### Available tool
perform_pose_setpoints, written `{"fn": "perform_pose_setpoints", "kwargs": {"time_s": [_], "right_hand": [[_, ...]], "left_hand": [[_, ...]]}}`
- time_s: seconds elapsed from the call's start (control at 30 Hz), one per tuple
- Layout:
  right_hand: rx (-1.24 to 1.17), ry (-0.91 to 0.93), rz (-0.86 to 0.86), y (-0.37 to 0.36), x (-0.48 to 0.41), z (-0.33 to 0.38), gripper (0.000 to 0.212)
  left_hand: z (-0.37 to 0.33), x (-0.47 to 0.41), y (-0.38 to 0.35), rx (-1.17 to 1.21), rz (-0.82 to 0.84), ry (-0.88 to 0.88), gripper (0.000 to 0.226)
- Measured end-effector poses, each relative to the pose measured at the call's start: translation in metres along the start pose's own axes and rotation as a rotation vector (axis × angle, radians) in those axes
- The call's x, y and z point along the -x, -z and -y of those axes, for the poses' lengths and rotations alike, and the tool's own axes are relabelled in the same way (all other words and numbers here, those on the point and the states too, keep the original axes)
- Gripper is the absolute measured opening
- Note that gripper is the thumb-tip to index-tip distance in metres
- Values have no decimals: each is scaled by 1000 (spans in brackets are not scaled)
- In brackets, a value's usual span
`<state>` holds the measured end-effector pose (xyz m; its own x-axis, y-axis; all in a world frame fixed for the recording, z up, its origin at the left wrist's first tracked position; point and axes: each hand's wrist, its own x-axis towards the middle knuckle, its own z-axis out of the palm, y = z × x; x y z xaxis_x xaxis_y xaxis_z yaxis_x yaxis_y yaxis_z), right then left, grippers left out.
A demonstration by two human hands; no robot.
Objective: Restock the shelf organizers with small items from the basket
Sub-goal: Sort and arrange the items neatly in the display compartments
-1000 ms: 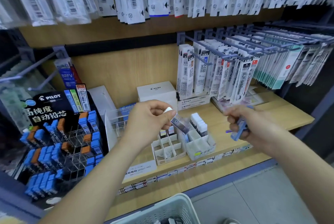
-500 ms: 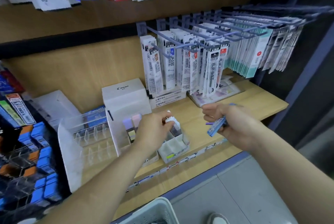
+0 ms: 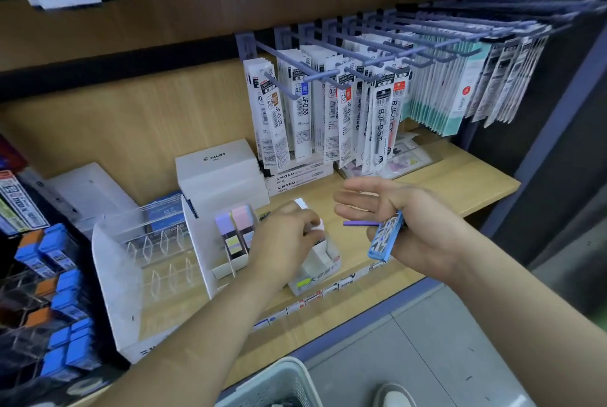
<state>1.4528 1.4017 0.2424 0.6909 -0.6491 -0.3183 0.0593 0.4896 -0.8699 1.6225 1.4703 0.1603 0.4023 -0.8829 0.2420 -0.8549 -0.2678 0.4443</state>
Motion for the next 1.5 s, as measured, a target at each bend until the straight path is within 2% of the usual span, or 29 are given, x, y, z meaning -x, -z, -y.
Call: {"fn": "perform_pose_setpoints", "kwargs": {"time_s": [0.07, 0.1, 0.2, 0.23, 0.37, 0.47, 0.6, 0.67, 0.73, 0.83, 0.97, 1.1, 1.2, 1.27, 1.33, 1.4, 1.5], "right_hand": [[-72, -4, 60, -5, 3, 1, 59], [-97, -4, 83, -8, 4, 1, 59], [-125, -13, 130, -15, 6, 0, 56], [-127, -15, 137, -18, 6, -1, 54], [-134, -3, 106, -22, 4, -2, 48], [-86, -5, 63, -20, 0, -6, 45], [-100, -18, -47, -16, -5, -7, 33], [-72, -28, -31, -19, -4, -7, 16], [28, 7, 11, -25, -5, -10, 14], [113, 99, -20, -35, -8, -15, 18], [256, 109, -56, -39, -11, -20, 17], [421, 111, 113, -47, -8, -23, 16], [464, 115, 104, -51, -7, -23, 10], [413, 120, -26, -49, -12, -21, 6], [231, 92, -154, -45, -15, -16, 14], [66, 63, -210, -40, -17, -13, 23], [27, 35, -235, -35, -16, -12, 38]], "left_hand": [[-6, 2, 8, 71, -28, 40, 15], [-12, 3, 15, 212, -18, 116, 20], [-34, 8, 40, 951, 231, 440, 36], [-37, 10, 46, 1096, 311, 476, 36], [-36, 18, 58, 1286, 371, 507, 17], [-28, 21, 65, 1291, 318, 509, 12], [-19, 24, 75, 1281, 113, 526, 12], [-17, 26, 78, 1287, 43, 518, 12], [-17, 29, 77, 1299, 12, 500, 14], [-19, 33, 78, 1265, 44, 442, 22], [-20, 35, 87, 1067, 187, 316, 40], [-17, 32, 99, 950, 173, 211, 23], [-14, 28, 103, 837, 111, 193, 10], [-9, 23, 107, 772, 2, 187, 9], [-1, 18, 112, 751, -119, 211, 9], [8, 14, 116, 748, -216, 248, 12], [23, 13, 111, 681, -267, 279, 15]]}}
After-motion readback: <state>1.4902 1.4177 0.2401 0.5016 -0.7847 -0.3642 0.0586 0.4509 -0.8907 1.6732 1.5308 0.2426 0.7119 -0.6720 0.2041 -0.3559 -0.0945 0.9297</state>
